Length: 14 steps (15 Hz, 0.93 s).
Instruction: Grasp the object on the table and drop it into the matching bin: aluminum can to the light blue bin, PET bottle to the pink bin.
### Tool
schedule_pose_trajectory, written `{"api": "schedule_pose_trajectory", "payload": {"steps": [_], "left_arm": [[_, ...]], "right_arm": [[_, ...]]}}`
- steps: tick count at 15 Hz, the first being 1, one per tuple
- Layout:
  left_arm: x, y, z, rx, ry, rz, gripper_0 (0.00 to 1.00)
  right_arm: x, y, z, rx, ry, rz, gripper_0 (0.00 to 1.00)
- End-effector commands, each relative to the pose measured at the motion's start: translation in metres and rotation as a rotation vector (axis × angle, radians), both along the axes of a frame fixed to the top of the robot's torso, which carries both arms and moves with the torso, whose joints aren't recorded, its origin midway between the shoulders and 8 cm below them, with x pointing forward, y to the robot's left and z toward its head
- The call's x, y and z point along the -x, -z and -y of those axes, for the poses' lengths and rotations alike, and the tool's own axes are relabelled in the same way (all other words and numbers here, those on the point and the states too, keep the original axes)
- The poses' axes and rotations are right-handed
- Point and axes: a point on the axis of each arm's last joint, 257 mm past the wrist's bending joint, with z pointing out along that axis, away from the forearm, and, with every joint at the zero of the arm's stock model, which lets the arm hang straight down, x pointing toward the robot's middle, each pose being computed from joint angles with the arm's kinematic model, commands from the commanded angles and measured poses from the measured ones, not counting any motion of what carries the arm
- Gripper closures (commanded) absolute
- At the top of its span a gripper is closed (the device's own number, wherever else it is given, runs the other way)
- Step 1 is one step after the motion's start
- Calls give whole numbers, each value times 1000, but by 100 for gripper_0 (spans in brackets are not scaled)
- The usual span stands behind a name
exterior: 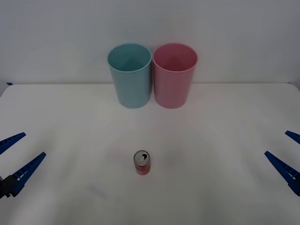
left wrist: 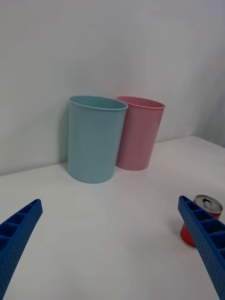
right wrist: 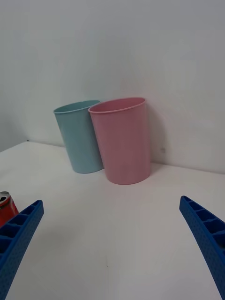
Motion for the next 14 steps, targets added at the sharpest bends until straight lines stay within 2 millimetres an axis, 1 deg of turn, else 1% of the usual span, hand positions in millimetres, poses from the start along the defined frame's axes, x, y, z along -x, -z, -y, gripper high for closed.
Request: {"api": "schedule_pose_trajectory", "payload": {"steps": [1,4,6,7,11,14], "left_arm": [[0,0,0,0,0,0,0],[0,0,0,0,0,0,0],[0,0,0,0,0,0,0],[0,0,0,0,0,0,0],[0,0,0,0,0,0,0],[0,0,0,0,0,0,0]], "right_arm": [[0,0,0,0,0,0,0],[5,-8,-6,36,-13,8,0],[8,-5,-8,43,-17,-1,0],[9,-2,-10,50,-27,-8,0],[15,17,-34,55,-92,-45,0],[18,38,-49,47,-134,-82,0]]}}
